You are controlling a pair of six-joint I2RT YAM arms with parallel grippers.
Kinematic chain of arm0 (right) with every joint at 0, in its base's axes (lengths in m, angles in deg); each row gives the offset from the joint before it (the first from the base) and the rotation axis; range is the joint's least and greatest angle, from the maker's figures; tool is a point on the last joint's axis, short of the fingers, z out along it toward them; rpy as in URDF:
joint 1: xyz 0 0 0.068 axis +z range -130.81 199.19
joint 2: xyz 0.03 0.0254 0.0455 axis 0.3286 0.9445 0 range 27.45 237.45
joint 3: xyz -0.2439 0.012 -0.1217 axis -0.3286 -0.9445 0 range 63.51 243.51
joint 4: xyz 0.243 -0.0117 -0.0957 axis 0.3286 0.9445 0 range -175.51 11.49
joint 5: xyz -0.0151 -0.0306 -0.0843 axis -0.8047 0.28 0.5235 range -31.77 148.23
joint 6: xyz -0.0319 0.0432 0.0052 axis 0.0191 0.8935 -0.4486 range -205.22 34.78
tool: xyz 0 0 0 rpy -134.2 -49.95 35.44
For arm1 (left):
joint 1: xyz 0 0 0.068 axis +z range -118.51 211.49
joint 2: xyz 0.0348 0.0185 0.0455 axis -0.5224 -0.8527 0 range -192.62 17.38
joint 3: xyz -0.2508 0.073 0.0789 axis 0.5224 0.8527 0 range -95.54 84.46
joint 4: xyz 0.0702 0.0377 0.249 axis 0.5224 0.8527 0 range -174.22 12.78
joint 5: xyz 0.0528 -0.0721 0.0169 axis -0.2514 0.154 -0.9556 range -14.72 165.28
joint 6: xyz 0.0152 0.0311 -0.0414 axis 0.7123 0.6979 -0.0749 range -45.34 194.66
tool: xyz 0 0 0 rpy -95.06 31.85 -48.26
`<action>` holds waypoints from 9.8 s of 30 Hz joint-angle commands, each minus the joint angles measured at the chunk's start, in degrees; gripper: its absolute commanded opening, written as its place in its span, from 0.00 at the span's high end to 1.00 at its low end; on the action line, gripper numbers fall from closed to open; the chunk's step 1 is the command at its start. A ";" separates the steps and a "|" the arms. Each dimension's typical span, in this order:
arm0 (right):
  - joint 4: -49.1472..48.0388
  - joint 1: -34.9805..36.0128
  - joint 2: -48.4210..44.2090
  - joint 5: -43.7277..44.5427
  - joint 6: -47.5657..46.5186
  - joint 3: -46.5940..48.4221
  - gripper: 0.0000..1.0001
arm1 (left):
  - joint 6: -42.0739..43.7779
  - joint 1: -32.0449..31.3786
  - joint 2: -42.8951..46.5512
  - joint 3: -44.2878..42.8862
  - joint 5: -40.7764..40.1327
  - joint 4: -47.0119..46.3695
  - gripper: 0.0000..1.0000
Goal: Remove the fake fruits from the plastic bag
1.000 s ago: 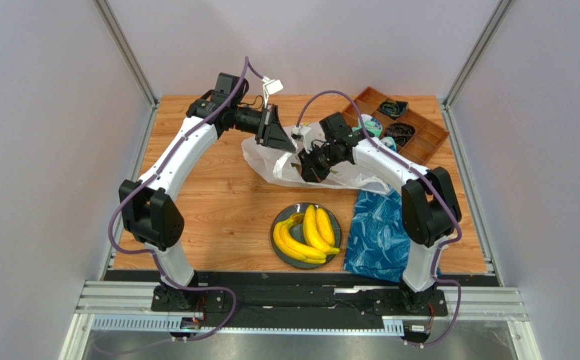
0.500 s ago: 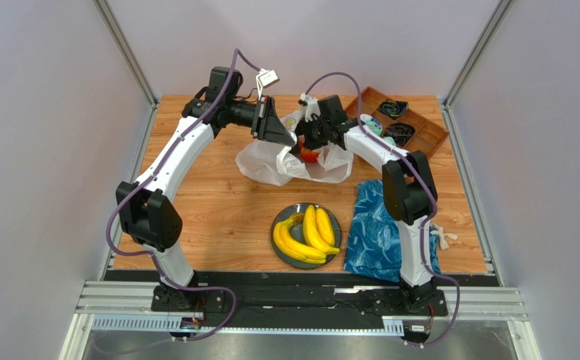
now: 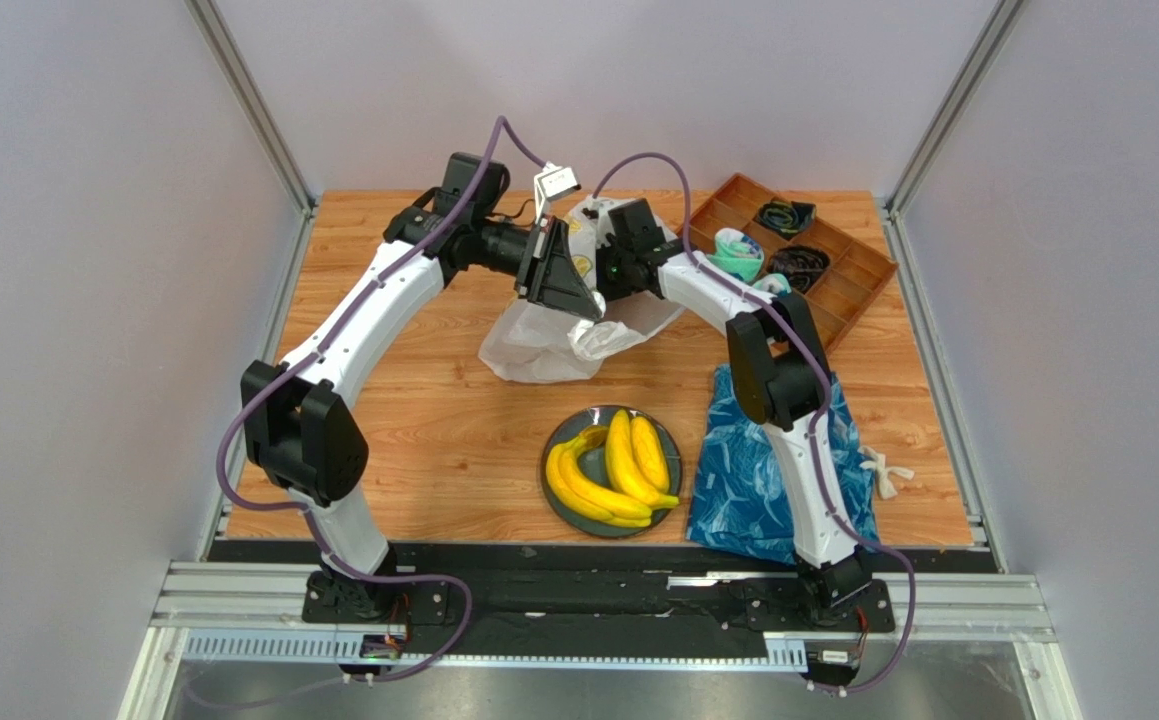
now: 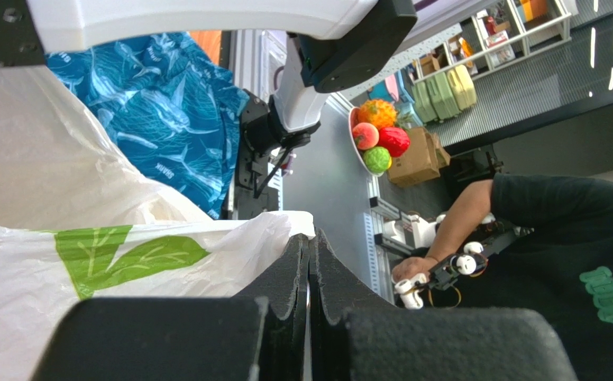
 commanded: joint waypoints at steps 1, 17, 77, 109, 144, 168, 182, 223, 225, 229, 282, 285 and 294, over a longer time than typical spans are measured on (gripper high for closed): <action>-0.42 -1.38 -1.62 4.92 -1.81 -0.37 0.00 | 8.59 -0.05 2.36 -0.24 1.45 8.16 1.00; 7.46 3.27 -1.10 -17.07 -6.81 -1.96 0.00 | 22.49 1.18 -1.59 -4.99 -5.58 19.96 1.00; 27.42 -4.65 -29.65 -34.30 -30.69 -15.41 0.17 | 25.49 0.56 -0.62 -6.39 -12.71 19.89 1.00; 16.98 0.02 -40.47 -19.16 -101.31 -36.48 0.48 | 19.33 0.65 -1.68 -9.47 -6.90 13.90 1.00; 18.73 -0.33 -0.41 13.52 -112.21 0.15 0.04 | 21.08 -2.51 1.83 -3.23 -4.00 15.83 1.00; 20.14 -0.15 -31.92 -11.14 -87.18 -17.94 0.55 | 17.92 3.37 -4.93 -11.13 -15.60 12.67 1.00; 14.97 0.29 -36.25 -40.77 -26.45 -14.08 0.56 | 6.50 5.84 -11.44 -11.58 -14.81 3.53 1.00; 32.62 -0.85 -37.49 -29.79 -40.84 -42.73 0.53 | 6.32 8.12 -0.54 -2.35 -11.83 2.56 1.00; 33.76 -1.21 -36.44 -30.93 -41.71 -42.82 0.46 | 6.23 8.12 -0.80 -2.53 -11.47 2.38 1.00; 34.73 -2.61 -35.64 -30.94 -41.99 -42.65 0.00 | 5.79 8.12 -2.03 -3.14 -10.95 2.30 1.00; 60.58 -11.66 -19.21 -43.86 -59.92 -37.64 0.33 | 13.70 5.75 -4.49 -4.02 -12.35 10.12 1.00; 59.61 -14.30 -18.76 -44.47 -57.73 -36.76 0.00 | 13.97 5.57 -4.41 -4.20 -12.53 10.29 1.00; 53.91 -19.40 -25.87 -41.31 -53.06 -35.18 0.00 | 14.23 5.22 -5.02 -5.60 -12.62 9.94 1.00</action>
